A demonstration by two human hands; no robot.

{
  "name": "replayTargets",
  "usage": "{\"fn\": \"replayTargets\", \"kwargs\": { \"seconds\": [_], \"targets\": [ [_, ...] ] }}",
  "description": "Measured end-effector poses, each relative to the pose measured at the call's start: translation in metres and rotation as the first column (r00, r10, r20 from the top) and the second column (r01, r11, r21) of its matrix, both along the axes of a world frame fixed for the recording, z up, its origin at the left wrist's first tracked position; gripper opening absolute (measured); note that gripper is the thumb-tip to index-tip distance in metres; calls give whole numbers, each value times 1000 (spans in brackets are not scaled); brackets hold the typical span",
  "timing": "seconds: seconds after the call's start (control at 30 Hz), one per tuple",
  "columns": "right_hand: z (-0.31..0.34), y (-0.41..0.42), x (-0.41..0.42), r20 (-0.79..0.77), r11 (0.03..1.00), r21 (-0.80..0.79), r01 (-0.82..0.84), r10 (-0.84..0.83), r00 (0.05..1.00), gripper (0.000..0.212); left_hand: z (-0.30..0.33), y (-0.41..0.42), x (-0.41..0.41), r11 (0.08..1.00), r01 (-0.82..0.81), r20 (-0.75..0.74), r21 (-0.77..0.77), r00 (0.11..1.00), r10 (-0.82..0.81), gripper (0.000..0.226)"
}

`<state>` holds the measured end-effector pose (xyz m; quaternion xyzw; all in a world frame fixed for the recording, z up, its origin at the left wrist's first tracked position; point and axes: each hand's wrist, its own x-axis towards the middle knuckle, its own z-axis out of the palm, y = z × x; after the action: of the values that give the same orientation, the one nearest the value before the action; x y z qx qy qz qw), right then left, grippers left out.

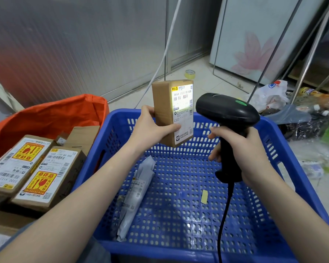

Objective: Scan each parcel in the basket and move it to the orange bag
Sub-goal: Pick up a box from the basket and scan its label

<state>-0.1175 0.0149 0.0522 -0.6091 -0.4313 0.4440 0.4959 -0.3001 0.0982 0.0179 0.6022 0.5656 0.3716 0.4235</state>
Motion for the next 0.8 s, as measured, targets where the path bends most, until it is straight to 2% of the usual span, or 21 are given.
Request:
{"fn": "replayTargets", "kwargs": {
  "seconds": [0.8],
  "targets": [
    [2,1,1,-17,1000,14,11,-11,1000,14,-1,1,0,998,4,8,-60,1000,-4,61]
  ]
}}
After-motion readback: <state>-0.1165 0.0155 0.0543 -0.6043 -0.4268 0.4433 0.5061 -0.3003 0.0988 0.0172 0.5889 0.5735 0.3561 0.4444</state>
